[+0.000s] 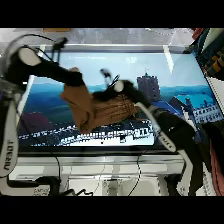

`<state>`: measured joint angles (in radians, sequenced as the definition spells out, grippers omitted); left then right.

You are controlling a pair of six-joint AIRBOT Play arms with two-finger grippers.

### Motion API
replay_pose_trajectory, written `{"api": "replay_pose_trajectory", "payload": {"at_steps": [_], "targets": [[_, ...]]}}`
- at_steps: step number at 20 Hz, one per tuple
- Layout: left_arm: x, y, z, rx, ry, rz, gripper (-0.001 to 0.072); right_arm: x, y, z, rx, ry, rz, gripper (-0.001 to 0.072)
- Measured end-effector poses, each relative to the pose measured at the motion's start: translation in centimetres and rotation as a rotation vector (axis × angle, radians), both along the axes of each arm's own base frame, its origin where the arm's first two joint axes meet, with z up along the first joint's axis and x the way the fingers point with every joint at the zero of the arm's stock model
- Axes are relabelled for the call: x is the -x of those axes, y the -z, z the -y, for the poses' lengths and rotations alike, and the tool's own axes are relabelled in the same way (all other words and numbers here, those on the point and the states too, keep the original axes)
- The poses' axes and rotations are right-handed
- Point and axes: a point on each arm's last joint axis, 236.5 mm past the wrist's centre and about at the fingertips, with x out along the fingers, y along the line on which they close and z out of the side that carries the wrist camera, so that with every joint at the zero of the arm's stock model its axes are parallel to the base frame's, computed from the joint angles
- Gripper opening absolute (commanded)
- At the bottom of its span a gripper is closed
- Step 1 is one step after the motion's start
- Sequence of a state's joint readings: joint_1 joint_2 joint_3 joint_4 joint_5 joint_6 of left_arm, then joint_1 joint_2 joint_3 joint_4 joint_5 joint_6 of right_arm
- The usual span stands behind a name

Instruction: Fold the clothes and pants, and hang the long-sleeved shirts on hangers.

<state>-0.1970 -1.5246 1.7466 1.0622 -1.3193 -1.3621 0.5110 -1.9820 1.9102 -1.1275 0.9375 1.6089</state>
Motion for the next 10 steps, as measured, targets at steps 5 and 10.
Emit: {"api": "replay_pose_trajectory", "payload": {"at_steps": [5, 10], "targets": [[0.8, 4.7, 11.7, 0.134, 0.125, -0.065, 0.0011, -5.7, -5.3, 13.0, 0.052, 0.192, 0.072, 0.0024], [-0.1, 8.0, 20.2, 0.234, 0.105, -0.001, 0.0720, -6.7, -6.4, 19.9, 0.083, 0.286, 0.053, 0.0024]]}}
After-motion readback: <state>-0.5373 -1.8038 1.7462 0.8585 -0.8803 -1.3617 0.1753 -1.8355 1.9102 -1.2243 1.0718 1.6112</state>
